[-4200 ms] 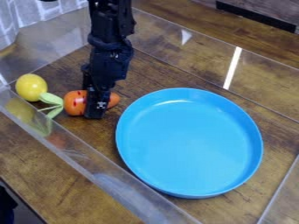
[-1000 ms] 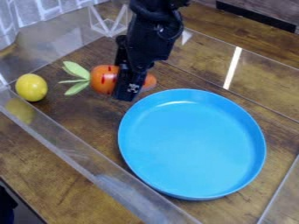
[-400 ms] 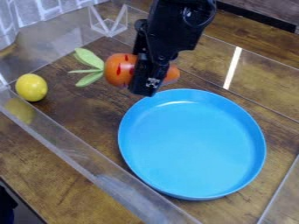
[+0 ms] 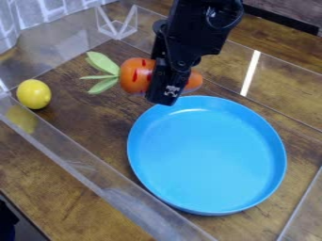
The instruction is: Put the carrot on the blue tray
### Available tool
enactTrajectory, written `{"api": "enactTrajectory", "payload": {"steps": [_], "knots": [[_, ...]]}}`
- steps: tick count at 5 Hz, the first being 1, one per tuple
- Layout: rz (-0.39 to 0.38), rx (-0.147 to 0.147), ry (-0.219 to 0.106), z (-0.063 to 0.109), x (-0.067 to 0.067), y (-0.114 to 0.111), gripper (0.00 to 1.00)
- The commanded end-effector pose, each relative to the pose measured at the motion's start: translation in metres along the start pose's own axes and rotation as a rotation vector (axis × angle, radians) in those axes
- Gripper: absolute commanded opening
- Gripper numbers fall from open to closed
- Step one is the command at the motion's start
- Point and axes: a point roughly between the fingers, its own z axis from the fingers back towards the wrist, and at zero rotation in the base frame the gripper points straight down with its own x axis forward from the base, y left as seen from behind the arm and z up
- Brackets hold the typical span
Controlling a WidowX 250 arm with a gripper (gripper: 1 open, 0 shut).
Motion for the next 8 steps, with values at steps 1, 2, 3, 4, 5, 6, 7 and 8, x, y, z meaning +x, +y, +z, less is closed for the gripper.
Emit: {"api": "enactTrajectory", "payload": {"steps": [1,2,3,4,5,6,7,8], "knots": [[0.004,0.053,-0.066,0.020,0.008,0.004,0.00],[-0.002,0.052,-0.067,0.019,0.016,0.003,0.00],[-0.014,0.052,-0.069,0.017,0.026,0.002,0.00],[-0.028,0.057,-0.069,0.016,0.032,0.002,0.00],[-0.026,0.055,-0.065,0.012,0.031,0.005,0.00],[-0.015,0.047,-0.062,0.008,0.026,0.009,0.00],[-0.001,0.036,-0.057,0.004,0.021,0.016,0.00],[0.012,0.026,-0.048,-0.002,0.014,0.023,0.00]]}}
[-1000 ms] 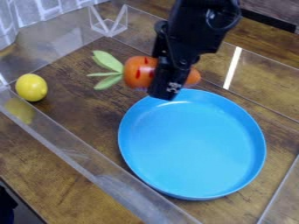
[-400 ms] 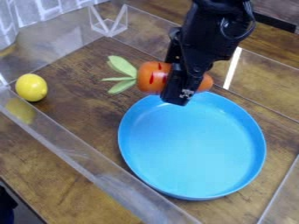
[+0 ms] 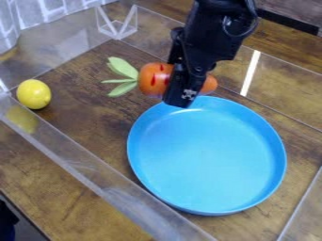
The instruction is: Put the carrot on the blue tray
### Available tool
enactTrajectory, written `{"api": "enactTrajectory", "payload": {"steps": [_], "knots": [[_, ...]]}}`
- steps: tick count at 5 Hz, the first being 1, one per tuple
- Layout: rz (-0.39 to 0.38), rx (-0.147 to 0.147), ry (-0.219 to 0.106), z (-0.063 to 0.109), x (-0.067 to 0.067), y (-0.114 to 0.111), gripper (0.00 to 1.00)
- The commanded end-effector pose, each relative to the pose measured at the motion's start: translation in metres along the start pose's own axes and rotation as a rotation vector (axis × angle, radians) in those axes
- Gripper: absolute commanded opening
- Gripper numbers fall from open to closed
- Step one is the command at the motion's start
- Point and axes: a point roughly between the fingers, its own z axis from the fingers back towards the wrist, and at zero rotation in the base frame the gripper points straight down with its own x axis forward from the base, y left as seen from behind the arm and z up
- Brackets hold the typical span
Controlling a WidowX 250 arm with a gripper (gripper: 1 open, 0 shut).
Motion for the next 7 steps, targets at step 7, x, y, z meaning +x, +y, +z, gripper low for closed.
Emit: {"api": "enactTrajectory", "payload": {"steps": [7], "knots": [[-0.012,-0.006,0.045,-0.012,-0.009,0.035,0.00]]}}
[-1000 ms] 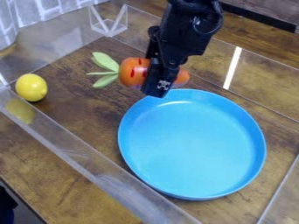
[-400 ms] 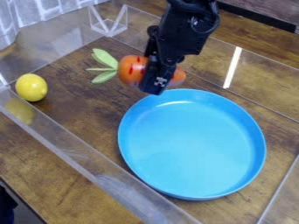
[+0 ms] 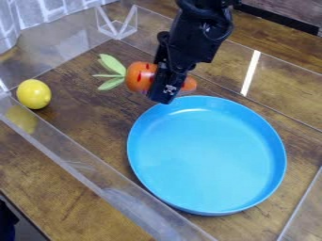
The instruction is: Put the carrot on the blue tray
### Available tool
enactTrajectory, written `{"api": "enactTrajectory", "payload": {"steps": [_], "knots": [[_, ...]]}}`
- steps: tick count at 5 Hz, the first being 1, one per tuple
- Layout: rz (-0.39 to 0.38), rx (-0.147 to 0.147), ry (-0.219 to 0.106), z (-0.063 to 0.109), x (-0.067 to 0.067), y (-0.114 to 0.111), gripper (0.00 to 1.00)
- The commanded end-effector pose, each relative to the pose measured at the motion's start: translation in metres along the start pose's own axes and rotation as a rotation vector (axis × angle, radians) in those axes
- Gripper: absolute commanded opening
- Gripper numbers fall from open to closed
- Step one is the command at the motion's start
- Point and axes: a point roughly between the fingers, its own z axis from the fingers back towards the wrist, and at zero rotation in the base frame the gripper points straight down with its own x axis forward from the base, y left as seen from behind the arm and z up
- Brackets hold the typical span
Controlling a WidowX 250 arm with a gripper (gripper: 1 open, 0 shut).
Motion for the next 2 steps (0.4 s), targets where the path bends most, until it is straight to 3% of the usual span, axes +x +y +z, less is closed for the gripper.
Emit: {"api": "enactTrajectory", "payload": {"steps": [1,2], "knots": [[0.033,0.027,-0.025,0.0087,-0.0053,0.0154,0.00],[0.028,0.022,-0.015,0.0065,-0.0067,0.0183,0.00]]}}
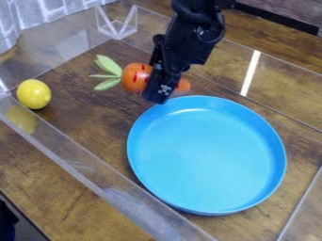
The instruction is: Put the carrot on the blue tray
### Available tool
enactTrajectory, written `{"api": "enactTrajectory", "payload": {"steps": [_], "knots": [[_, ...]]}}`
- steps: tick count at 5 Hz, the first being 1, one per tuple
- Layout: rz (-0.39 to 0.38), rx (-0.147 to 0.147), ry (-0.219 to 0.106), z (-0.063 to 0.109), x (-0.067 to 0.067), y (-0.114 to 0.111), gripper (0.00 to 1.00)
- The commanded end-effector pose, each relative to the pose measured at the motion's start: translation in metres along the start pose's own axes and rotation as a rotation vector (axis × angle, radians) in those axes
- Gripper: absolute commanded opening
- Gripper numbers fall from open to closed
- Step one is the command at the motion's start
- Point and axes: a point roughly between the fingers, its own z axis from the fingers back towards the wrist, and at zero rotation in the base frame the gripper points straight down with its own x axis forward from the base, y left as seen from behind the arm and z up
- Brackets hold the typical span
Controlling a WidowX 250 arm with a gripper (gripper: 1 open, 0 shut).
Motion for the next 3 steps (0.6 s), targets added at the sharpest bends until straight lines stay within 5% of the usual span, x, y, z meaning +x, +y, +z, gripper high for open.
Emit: {"api": "enactTrajectory", "payload": {"steps": [1,3], "knots": [[0.018,0.032,-0.026,0.0121,-0.0022,0.0109,0.00],[0.005,0.029,-0.013,0.0108,-0.0026,0.0138,0.00]]}}
